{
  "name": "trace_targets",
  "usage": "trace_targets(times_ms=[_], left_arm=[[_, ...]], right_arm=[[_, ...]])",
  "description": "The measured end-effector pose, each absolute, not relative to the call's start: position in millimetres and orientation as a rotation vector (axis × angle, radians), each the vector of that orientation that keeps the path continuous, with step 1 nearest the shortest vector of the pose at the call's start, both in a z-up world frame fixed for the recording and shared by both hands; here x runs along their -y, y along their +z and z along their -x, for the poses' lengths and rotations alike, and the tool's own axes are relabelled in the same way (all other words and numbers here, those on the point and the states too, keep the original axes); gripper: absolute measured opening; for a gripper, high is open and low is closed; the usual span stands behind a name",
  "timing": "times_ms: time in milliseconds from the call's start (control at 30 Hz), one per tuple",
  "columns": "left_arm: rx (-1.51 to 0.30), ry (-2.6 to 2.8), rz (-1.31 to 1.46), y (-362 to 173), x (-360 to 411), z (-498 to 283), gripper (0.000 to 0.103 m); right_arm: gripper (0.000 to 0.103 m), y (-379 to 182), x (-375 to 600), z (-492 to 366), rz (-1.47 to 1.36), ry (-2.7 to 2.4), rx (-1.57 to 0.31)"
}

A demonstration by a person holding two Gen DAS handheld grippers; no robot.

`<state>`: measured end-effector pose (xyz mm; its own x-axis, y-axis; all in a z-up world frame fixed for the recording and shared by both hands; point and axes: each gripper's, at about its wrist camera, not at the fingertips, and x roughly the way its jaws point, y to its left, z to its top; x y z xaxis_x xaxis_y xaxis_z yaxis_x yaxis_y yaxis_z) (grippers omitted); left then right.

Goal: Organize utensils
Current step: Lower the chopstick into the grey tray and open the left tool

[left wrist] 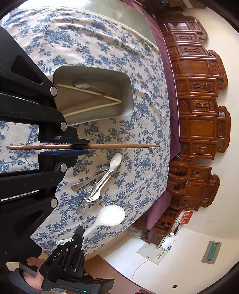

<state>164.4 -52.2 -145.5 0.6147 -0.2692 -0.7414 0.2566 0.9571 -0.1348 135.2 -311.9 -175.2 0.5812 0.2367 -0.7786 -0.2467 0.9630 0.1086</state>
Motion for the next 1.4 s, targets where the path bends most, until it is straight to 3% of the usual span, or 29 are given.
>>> trace_targets(times_ms=[633, 1100, 1400], left_arm=[[-0.8, -0.252, 0.028, -114.1, -1.3, -148.7, 0.004], [-0.89, -0.204, -0.015, -171.5, -23.7, -237.5, 0.004], [-0.945, -0.228, -0.037, -211.8, -20.8, -253.7, 0.004]], right_arm=[[0.005, -155.4, 259.3, -135.5, 0.009, 0.38, -0.897], [0.005, -195.7, 247.0, -155.5, 0.03, 0.423, -0.964], [0.005, -206.5, 238.7, -167.7, 0.022, 0.452, -0.977]])
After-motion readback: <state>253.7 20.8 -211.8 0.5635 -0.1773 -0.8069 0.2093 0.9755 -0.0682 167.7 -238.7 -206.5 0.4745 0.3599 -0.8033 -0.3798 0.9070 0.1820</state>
